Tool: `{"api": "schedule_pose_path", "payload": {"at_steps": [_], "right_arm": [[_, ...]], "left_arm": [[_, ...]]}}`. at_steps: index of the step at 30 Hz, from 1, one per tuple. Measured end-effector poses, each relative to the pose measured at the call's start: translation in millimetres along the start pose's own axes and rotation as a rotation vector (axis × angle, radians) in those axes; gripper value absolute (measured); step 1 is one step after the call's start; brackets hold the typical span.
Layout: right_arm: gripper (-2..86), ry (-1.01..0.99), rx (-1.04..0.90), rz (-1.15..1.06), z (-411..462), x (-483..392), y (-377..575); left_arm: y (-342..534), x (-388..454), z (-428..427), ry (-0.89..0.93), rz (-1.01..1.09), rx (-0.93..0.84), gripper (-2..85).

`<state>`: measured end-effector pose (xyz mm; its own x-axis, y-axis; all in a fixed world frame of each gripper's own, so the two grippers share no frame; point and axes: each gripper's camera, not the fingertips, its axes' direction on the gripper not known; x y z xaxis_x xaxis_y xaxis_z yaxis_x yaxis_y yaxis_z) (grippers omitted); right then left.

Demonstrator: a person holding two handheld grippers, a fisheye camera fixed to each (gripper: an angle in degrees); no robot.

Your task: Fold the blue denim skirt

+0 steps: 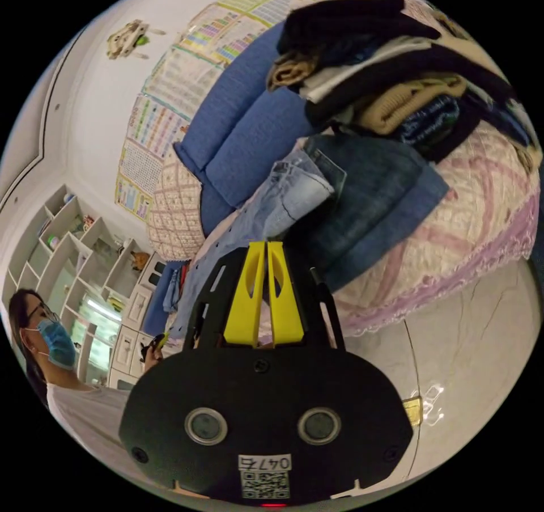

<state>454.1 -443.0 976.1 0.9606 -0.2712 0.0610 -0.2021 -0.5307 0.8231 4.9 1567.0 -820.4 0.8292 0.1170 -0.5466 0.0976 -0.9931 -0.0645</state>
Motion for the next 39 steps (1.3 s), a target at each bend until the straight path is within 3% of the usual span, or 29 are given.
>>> {"api": "schedule_pose_path", "payload": {"at_steps": [4, 11, 16, 22, 25, 28, 31, 36, 39], "right_arm": [[-0.5, 0.010, -0.011, 0.002, 2, -3, 4], [-0.4, 0.176, -0.013, -0.191, 6, -76, -7], [-0.4, 0.251, -0.077, -0.125, 34, -78, 1], [-0.1, 0.096, 0.075, -0.015, 10, -93, 4], [-0.3, 0.088, 0.270, -0.005, -21, -120, 15], [-0.5, 0.170, 0.319, -0.102, -17, -180, 17], [-0.6, 0.226, 0.241, -0.270, 25, -256, 6], [0.5, 0.232, 0.051, -0.574, 157, -389, -2], [2.1, 0.176, -0.049, -0.642, 225, -446, 1]], "left_arm": [[39, -20, 7, 0.012, 0.000, 0.004, -1.0], [132, -43, 14, -0.010, 0.040, 0.015, -1.0], [208, -111, 59, -0.015, -0.018, -0.055, -1.0], [323, -168, 39, 0.072, -0.102, -0.034, -1.0], [396, -169, 16, -0.069, -0.112, 0.008, -1.0], [467, -116, 19, -0.241, 0.008, 0.041, -1.0], [524, -36, 62, -0.366, 0.204, 0.021, -1.0], [638, 115, 207, -0.462, 0.581, -0.107, -0.9], [722, 170, 292, -0.561, 0.747, -0.154, -0.9]]}}
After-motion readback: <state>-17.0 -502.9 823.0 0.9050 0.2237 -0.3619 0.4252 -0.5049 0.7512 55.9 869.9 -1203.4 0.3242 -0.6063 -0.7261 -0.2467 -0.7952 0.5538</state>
